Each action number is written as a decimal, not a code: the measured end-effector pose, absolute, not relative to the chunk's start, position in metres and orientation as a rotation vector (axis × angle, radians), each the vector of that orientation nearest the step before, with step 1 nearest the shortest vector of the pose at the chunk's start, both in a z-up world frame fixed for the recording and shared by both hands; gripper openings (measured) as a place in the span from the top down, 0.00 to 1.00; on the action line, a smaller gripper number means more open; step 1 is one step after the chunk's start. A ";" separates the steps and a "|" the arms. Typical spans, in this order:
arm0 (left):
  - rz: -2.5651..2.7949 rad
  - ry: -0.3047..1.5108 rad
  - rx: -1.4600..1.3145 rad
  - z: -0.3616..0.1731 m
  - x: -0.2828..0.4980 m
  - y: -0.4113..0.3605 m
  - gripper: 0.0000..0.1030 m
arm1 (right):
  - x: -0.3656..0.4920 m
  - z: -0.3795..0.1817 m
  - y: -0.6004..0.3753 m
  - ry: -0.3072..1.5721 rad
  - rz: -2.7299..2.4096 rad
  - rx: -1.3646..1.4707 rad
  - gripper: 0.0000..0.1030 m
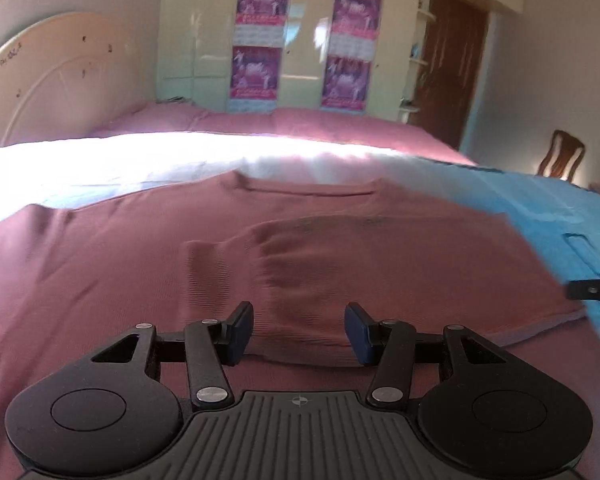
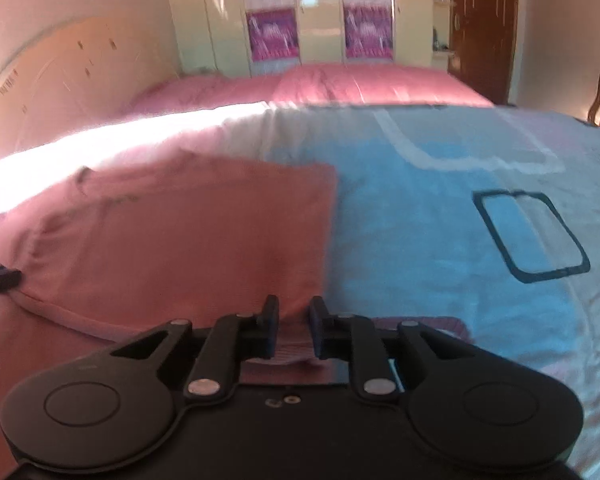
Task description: Fold small clothes
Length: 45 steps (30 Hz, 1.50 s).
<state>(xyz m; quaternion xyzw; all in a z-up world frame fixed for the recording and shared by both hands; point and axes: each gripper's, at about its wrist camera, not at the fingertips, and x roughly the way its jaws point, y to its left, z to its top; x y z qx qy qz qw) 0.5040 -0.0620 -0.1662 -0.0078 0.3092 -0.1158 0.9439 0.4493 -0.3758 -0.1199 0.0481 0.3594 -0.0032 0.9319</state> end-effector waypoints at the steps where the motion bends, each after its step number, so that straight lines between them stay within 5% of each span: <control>1: -0.244 0.639 -0.008 -0.169 0.504 -0.069 0.51 | 0.449 -0.119 -0.369 0.716 0.010 0.110 0.83; 8: -0.273 0.698 -0.005 -0.185 0.519 -0.119 0.51 | 0.470 -0.139 -0.320 0.774 0.168 0.166 0.79; 13: -0.247 0.683 0.005 -0.183 0.513 -0.078 0.55 | 0.459 -0.135 -0.348 0.771 0.030 0.151 0.87; 15: -0.261 0.690 0.006 -0.182 0.513 -0.072 0.61 | 0.453 -0.135 -0.377 0.774 -0.061 0.187 1.00; 17: -0.249 0.677 0.066 -0.177 0.512 -0.084 0.60 | 0.455 -0.132 -0.392 0.793 -0.040 0.256 0.99; 19: -0.235 0.611 0.068 -0.167 0.508 -0.088 0.34 | 0.457 -0.123 -0.385 0.766 -0.049 0.227 0.80; 20: -0.214 0.597 0.082 -0.166 0.509 -0.090 0.13 | 0.458 -0.120 -0.377 0.741 -0.040 0.192 0.74; 23: -0.188 0.742 0.095 -0.184 0.533 -0.089 0.11 | 0.472 -0.132 -0.367 0.811 -0.055 0.141 0.76; 27: -0.169 0.682 0.047 -0.173 0.521 -0.067 0.11 | 0.463 -0.120 -0.364 0.746 -0.056 0.168 0.77; 40: 0.420 0.606 -0.396 -0.173 0.445 0.204 0.11 | 0.466 -0.119 -0.329 0.724 -0.027 0.248 0.75; 45: 0.555 0.531 -0.611 -0.183 0.410 0.305 0.21 | 0.484 -0.119 -0.296 0.700 -0.018 0.292 0.75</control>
